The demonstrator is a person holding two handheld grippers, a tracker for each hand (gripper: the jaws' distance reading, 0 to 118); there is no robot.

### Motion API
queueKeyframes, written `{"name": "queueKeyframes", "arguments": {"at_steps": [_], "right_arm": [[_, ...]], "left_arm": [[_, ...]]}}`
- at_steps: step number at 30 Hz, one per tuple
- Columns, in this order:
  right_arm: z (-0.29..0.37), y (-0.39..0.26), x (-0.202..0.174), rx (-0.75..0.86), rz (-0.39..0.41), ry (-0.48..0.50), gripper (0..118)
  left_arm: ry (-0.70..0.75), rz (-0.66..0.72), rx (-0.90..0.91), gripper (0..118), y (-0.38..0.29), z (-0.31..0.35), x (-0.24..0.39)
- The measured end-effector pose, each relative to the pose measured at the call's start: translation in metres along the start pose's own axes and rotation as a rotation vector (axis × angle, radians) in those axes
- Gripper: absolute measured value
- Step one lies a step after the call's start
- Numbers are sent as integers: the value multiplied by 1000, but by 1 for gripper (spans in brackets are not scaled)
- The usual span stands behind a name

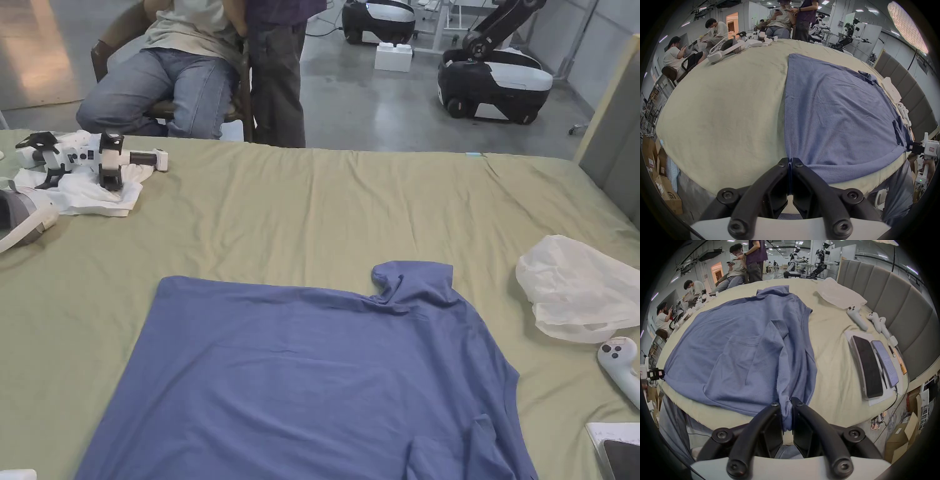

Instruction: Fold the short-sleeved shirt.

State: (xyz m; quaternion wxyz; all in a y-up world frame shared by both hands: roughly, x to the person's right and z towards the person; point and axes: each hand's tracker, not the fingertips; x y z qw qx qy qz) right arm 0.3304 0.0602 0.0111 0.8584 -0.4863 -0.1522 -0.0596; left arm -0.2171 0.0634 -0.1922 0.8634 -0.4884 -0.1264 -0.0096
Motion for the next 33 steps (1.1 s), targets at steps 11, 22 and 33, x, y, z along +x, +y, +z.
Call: {"name": "queueKeyframes", "arguments": {"at_steps": [11, 22, 33], "right_arm": [[20, 56, -2, 76, -19, 14, 6], [-33, 180, -2, 182, -14, 9, 7], [-115, 209, -3, 89, -55, 7, 8]], "left_arm": [[-29, 49, 194, 0, 45, 12, -6], [3, -20, 197, 0, 163, -46, 12], [37, -52, 68, 0, 193, -113, 32]]}}
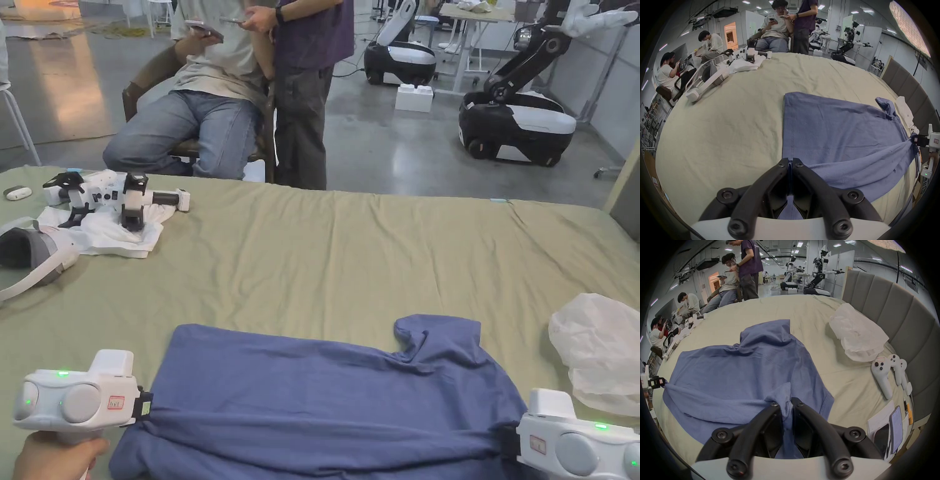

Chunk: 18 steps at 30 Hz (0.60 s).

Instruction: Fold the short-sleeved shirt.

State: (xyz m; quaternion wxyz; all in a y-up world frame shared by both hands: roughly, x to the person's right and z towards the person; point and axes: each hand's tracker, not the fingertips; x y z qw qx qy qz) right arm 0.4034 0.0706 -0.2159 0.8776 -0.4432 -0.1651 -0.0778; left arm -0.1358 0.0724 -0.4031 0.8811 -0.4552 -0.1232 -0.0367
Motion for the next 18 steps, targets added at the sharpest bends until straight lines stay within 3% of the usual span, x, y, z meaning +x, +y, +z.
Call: {"name": "queueKeyframes", "arguments": {"at_steps": [3, 5, 6, 7, 15, 16, 18], "right_arm": [[3, -2, -1, 7, -28, -11, 22], [12, -2, -4, 66, -14, -23, 49], [20, 0, -7, 107, 0, -17, 57], [28, 2, -11, 156, 7, -6, 61], [109, -3, -65, 585, 68, -14, 62], [117, -6, -72, 625, 65, -19, 58], [132, -12, -83, 688, 51, -28, 40]], "left_arm": [[6, 3, 12, 18, 1, 4, 4], [12, 0, 63, 54, 2, 14, 8], [4, -2, 96, 66, 3, 21, 8], [-3, -4, 131, 69, 4, 28, 11], [19, -49, 494, 66, -5, 105, 48], [22, -49, 539, 61, -10, 115, 53], [38, -54, 617, 46, -20, 134, 58]]}}
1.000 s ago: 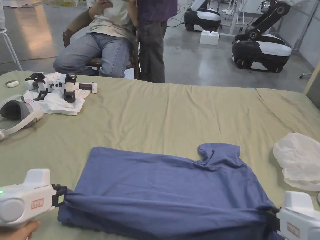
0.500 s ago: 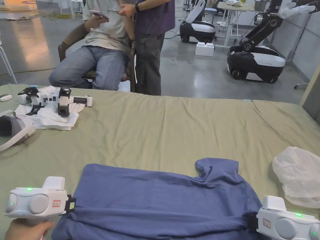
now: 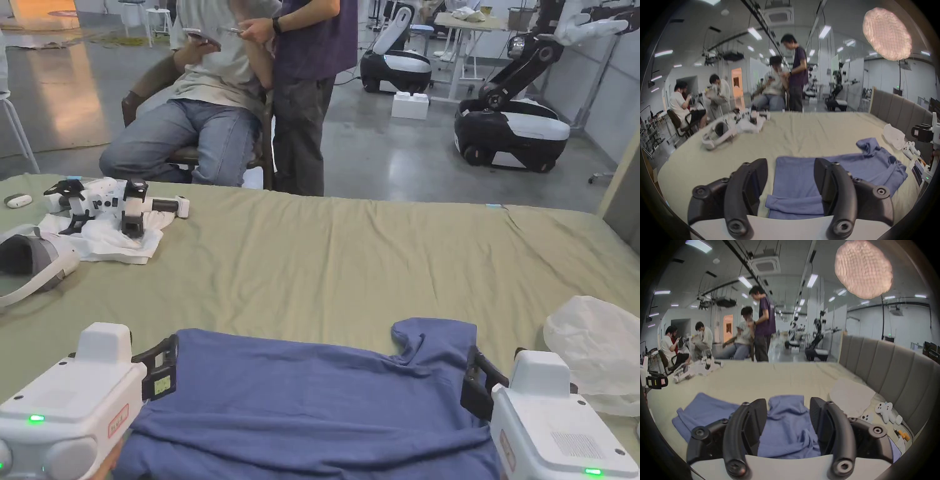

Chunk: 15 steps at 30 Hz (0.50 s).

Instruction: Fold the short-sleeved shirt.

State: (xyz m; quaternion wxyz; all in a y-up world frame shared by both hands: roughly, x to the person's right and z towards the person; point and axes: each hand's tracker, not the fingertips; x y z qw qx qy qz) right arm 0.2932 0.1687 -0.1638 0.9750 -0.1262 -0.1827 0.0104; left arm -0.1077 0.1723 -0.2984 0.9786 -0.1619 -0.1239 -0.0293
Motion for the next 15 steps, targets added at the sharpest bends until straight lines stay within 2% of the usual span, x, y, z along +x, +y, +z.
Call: {"name": "queueKeyframes", "arguments": {"at_steps": [1, 2, 3, 4, 5, 11, 15], "right_arm": [[7, 2, -5, 28, -8, -14, 17], [13, 4, -8, 46, -17, -29, 5], [19, 5, -11, 68, -34, -32, 5], [26, 6, -13, 87, -45, -22, 4], [32, 7, -14, 111, -54, -14, 2], [57, 16, -19, 187, -38, -23, 1], [63, 15, -18, 195, -32, -19, 1]], "left_arm": [[14, -17, 25, 36, 1, 9, 5], [29, -38, 48, 26, 2, 17, 9], [34, -57, 80, 18, 2, 27, 13], [38, -68, 109, 4, -2, 29, 6], [44, -80, 124, 0, -2, 36, 8], [43, -51, 169, 0, -4, 69, -7], [47, -12, 64, 0, -16, 66, -30]]}}
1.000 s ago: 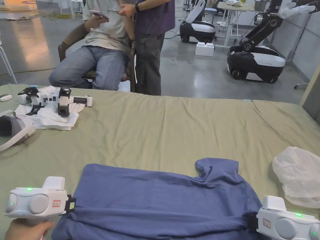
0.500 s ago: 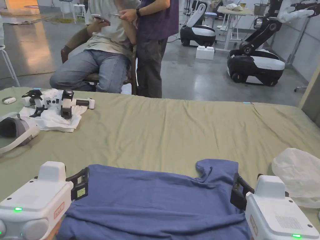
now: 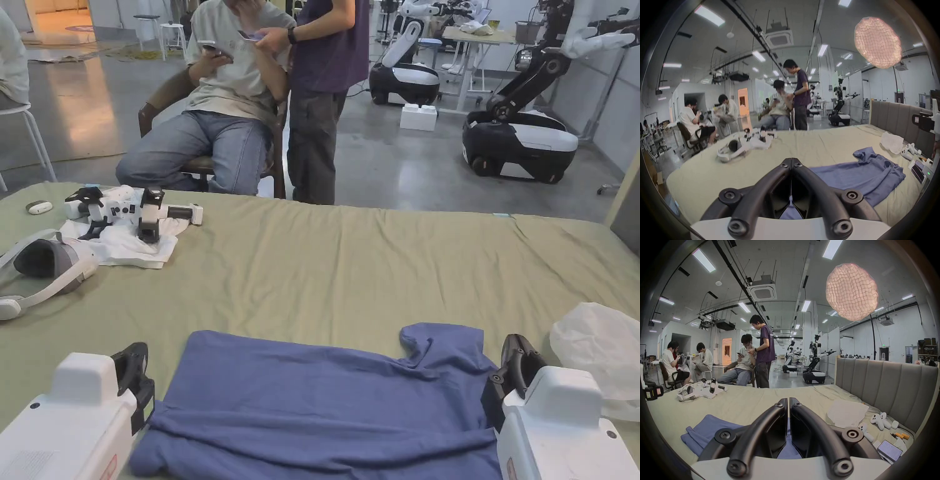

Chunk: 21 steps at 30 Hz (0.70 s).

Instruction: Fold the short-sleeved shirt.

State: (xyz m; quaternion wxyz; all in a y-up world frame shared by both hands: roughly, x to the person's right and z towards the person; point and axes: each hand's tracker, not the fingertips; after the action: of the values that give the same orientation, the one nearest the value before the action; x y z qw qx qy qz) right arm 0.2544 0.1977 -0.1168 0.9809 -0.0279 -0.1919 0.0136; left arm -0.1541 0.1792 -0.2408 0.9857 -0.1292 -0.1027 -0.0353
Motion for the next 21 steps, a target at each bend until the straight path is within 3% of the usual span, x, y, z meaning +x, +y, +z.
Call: {"name": "queueKeyframes", "arguments": {"at_steps": [6, 8, 11, 13, 17, 21], "right_arm": [[0, -11, 4, -60, 4, 6, 1], [0, -15, 7, -84, -1, 3, 1], [-1, -21, 9, -114, 4, 0, 1], [0, -24, 12, -128, 11, -1, 1], [-1, -31, 16, -158, 20, -12, 1], [-1, -37, 20, -182, 35, -25, 1]], "left_arm": [[-67, 89, -399, 0, -30, -57, -31], [-88, 88, -522, 14, -43, -82, -35], [-95, 93, -663, 58, -58, -112, -36], [-90, 89, -733, 72, -64, -126, -31], [-40, 57, -794, 78, -77, -144, -23], [36, 28, -969, 78, -100, -149, -15]]}}
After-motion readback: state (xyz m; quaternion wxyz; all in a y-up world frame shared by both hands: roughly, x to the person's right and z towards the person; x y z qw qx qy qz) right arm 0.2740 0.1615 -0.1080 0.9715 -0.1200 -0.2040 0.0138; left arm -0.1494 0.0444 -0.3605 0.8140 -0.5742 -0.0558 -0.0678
